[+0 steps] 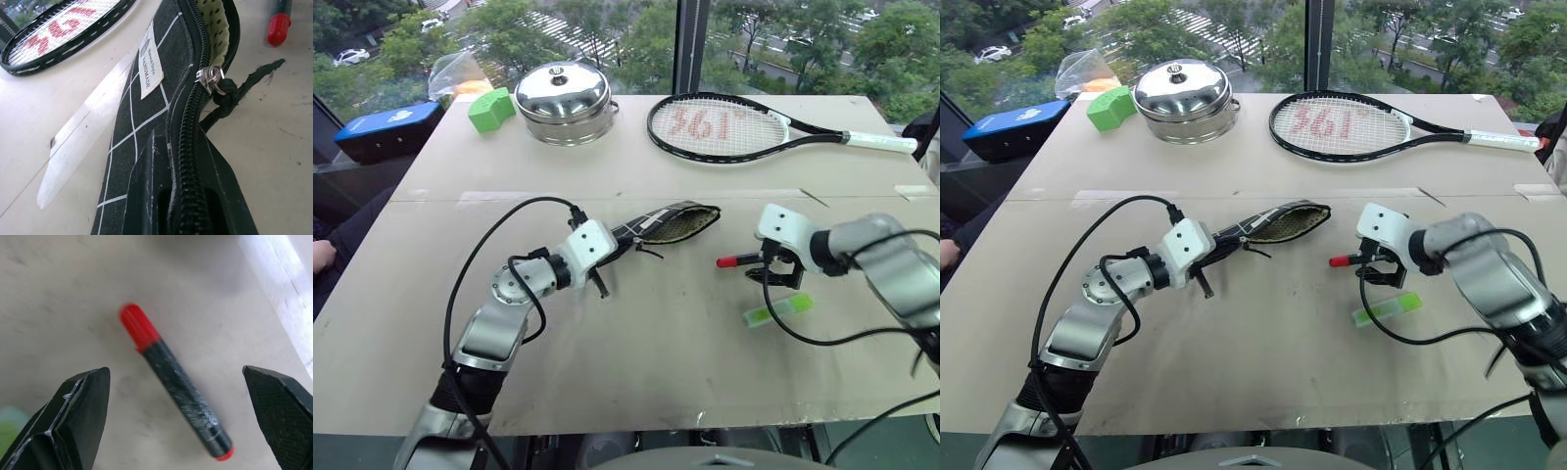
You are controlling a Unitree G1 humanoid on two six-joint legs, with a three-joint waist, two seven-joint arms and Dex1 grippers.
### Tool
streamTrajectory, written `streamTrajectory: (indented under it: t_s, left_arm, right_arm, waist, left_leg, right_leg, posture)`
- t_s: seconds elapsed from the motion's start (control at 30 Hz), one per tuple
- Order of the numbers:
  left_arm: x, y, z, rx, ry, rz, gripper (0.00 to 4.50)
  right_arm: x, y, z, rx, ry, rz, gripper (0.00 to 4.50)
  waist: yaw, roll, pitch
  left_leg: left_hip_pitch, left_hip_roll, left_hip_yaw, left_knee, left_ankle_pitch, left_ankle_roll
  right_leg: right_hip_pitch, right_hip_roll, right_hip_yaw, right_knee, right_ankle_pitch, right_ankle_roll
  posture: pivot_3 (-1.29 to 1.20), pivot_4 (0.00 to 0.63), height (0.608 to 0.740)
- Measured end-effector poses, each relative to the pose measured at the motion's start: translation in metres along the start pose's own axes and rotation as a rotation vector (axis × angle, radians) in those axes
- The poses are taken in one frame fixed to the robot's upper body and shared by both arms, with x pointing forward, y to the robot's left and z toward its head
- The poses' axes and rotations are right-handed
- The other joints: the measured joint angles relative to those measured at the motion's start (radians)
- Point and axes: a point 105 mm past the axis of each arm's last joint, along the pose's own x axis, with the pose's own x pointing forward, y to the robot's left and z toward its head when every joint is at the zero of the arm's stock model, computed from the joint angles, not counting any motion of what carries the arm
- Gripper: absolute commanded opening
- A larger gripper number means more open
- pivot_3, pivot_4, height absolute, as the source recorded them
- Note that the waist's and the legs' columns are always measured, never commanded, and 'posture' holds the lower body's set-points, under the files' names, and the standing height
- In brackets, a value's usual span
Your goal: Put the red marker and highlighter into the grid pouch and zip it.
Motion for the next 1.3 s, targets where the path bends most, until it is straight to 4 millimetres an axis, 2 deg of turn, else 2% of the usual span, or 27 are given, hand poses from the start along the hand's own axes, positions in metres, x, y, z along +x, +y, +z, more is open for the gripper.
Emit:
streamTrajectory:
  t_s: [0.03,0.07,0.1,0.13,0.17,0.23,0.27,0.33,0.4,0.5,0.63,0.73,0.83,0.9,1.13,1.3]
  left_arm:
    - [-0.001,-0.001,0.000,0.000,0.000,0.000,0.00]
    - [-0.002,-0.001,-0.001,-0.002,0.005,0.003,0.00]
    - [-0.002,-0.002,0.001,0.001,0.000,0.004,0.00]
    - [-0.002,-0.002,0.003,0.004,-0.005,0.005,0.00]
    - [-0.002,-0.003,0.004,0.006,-0.008,0.005,0.00]
    - [-0.002,-0.005,0.005,0.004,-0.010,0.007,0.00]
    - [-0.002,-0.005,0.006,0.004,-0.010,0.008,0.00]
    - [-0.002,-0.007,0.007,0.004,-0.014,0.009,0.00]
    - [-0.001,-0.008,0.008,-0.005,-0.016,0.012,0.00]
    - [-0.001,-0.010,0.006,-0.014,-0.009,0.015,0.00]
    - [0.006,-0.007,0.014,-0.001,-0.029,0.013,0.00]
    - [0.013,-0.005,0.019,0.021,-0.039,0.003,0.00]
    - [0.019,-0.006,0.019,0.014,-0.041,-0.022,0.00]
    - [0.021,-0.007,0.021,0.018,-0.048,-0.033,0.00]
    - [0.026,-0.014,0.025,0.053,-0.060,-0.075,0.00]
    - [0.030,-0.016,0.027,0.064,-0.063,-0.065,0.00]
  right_arm:
    - [0.004,-0.001,-0.003,-0.013,0.030,0.019,4.42]
    - [0.010,-0.003,-0.005,-0.024,0.064,0.055,3.91]
    - [0.016,-0.006,-0.005,-0.030,0.090,0.106,3.58]
    - [0.019,-0.006,-0.003,-0.048,0.103,0.144,2.97]
    - [0.019,-0.007,-0.003,-0.051,0.107,0.151,2.82]
    - [0.022,-0.005,-0.006,-0.053,0.113,0.203,2.18]
    - [0.022,-0.005,-0.006,-0.053,0.112,0.208,1.78]
    - [0.021,-0.001,-0.005,-0.058,0.100,0.230,0.68]
    - [0.015,-0.001,-0.010,-0.056,0.090,0.195,0.20]
    - [-0.009,-0.006,-0.006,-0.060,0.044,0.084,0.19]
    - [-0.034,0.001,0.032,-0.157,-0.081,-0.052,0.19]
    - [-0.039,0.012,0.054,-0.205,-0.134,-0.100,0.19]
    - [-0.036,0.015,0.064,-0.301,-0.087,-0.149,0.19]
    - [-0.033,0.012,0.064,-0.351,-0.041,-0.174,0.19]
    - [-0.017,-0.010,0.077,-0.511,0.053,-0.249,0.19]
    - [0.015,-0.004,0.108,-0.653,0.017,-0.222,0.19]
  waist:
    - [0.002,0.000,0.000]
    - [0.000,0.000,0.000]
    - [0.000,0.000,0.000]
    - [-0.001,-0.001,0.000]
    - [-0.001,-0.002,-0.001]
    - [0.000,-0.002,-0.001]
    - [0.000,-0.002,-0.001]
    - [0.000,-0.002,-0.001]
    - [0.004,-0.001,0.000]
    - [0.009,0.001,0.001]
    - [0.002,0.001,0.001]
    - [0.002,0.001,0.001]
    - [0.002,0.001,0.001]
    - [0.004,0.001,0.002]
    - [0.000,0.001,0.002]
    - [-0.005,0.001,0.002]
  left_leg:
    - [0.000,0.000,0.000,0.000,0.000,0.000]
    - [0.001,0.000,0.000,0.000,0.001,-0.001]
    - [0.000,0.000,0.001,0.000,0.001,-0.002]
    - [0.001,0.000,0.001,0.000,0.001,-0.002]
    - [0.001,0.000,0.000,0.000,0.001,-0.002]
    - [0.002,0.000,0.001,0.001,0.001,-0.002]
    - [0.002,0.000,0.001,0.001,0.001,-0.002]
    - [0.002,0.001,0.001,0.002,0.000,0.000]
    - [0.001,0.000,0.001,0.003,0.000,0.000]
    - [0.000,0.000,-0.001,0.003,0.002,-0.004]
    - [0.000,0.001,-0.002,0.001,0.003,-0.005]
    - [0.000,0.001,-0.001,0.001,0.003,-0.005]
    - [0.000,0.000,-0.001,0.001,0.001,-0.002]
    - [0.000,0.000,-0.001,0.001,0.001,-0.002]
    - [0.000,0.000,-0.001,0.001,0.003,-0.005]
    - [0.001,0.000,0.000,0.001,0.004,-0.006]
  right_leg:
    - [0.000,0.000,0.000,0.000,0.000,0.000]
    - [0.000,0.000,0.000,0.000,0.000,0.000]
    - [0.000,0.000,0.001,0.000,0.000,0.000]
    - [0.001,0.001,0.001,0.000,0.000,0.000]
    - [0.001,0.001,0.001,0.000,0.000,0.000]
    - [0.002,0.000,0.001,0.000,0.000,0.000]
    - [0.002,0.000,0.001,0.000,0.000,0.000]
    - [0.002,0.000,0.001,0.001,0.000,0.000]
    - [0.002,-0.001,0.000,0.002,0.000,0.000]
    - [0.001,-0.002,-0.002,0.002,0.001,0.000]
    - [0.001,-0.001,-0.003,0.001,0.001,0.000]
    - [0.001,-0.001,-0.002,0.001,0.000,0.000]
    - [0.001,-0.001,-0.002,0.000,0.000,0.000]
    - [0.001,-0.001,-0.002,0.000,0.000,0.000]
    - [0.001,0.001,-0.001,0.001,0.000,0.000]
    - [0.001,0.002,-0.001,0.001,0.000,0.000]
  posture:
    - [0.00,0.150,0.740]
    - [0.00,0.150,0.740]
    - [0.00,0.150,0.740]
    - [0.00,0.150,0.740]
    - [0.00,0.150,0.740]
    - [0.00,0.150,0.740]
    - [0.00,0.150,0.740]
    - [0.00,0.150,0.740]
    - [0.00,0.150,0.740]
    - [0.00,0.150,0.740]
    - [0.00,0.150,0.740]
    - [0.00,0.150,0.740]
    - [0.00,0.150,0.740]
    - [0.00,0.150,0.740]
    - [0.00,0.150,0.740]
    - [0.00,0.150,0.740]
